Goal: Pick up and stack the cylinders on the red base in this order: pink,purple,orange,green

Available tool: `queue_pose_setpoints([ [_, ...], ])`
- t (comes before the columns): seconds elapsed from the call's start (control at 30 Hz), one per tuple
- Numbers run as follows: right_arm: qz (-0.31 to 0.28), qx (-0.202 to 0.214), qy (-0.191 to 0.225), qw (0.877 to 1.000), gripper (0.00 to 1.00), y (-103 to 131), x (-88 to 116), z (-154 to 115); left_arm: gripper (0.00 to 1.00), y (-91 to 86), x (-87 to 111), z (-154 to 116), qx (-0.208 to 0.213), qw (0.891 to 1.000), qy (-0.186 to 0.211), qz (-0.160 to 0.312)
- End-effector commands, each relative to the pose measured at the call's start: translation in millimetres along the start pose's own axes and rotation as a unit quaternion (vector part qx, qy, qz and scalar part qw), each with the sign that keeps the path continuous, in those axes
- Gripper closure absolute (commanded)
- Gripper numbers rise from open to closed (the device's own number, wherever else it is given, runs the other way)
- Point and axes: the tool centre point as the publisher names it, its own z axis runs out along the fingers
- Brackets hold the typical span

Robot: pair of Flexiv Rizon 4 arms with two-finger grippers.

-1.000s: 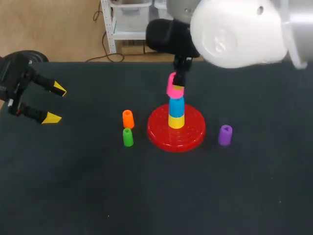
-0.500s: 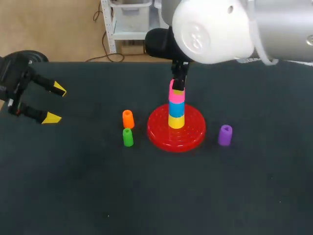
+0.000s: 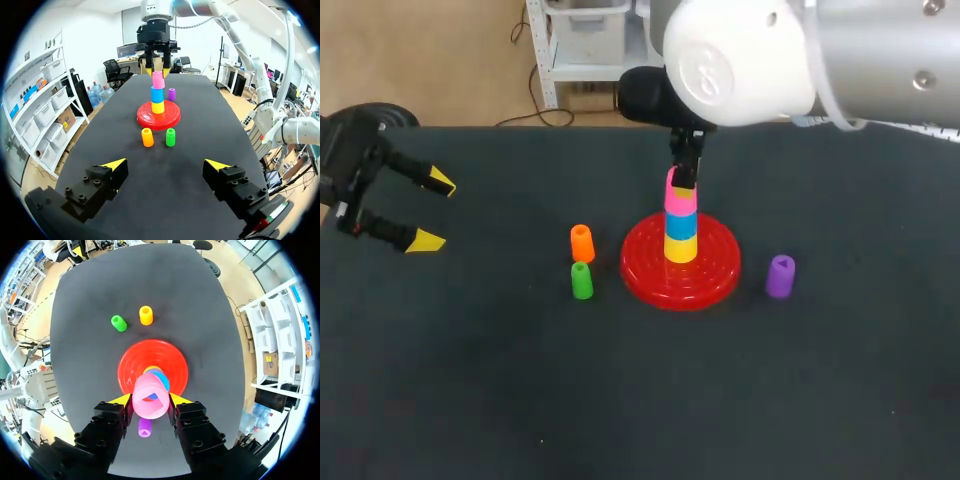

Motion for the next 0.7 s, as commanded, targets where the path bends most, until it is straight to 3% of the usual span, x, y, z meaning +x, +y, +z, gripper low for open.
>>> queue_pose_setpoints([
  [0.03,0.0,0.0,-0.003,1.0,1.0,-0.7,0.9,1.8,0.0,-0.3,1.4,0.2,-0.001,1.0,-0.001,0.002],
  [0.7,0.009,0.003,0.017,1.0,1.0,2.0,3.2,1.4,0.0,-0.3,1.4,0.2,-0.001,1.0,-0.001,0.002],
])
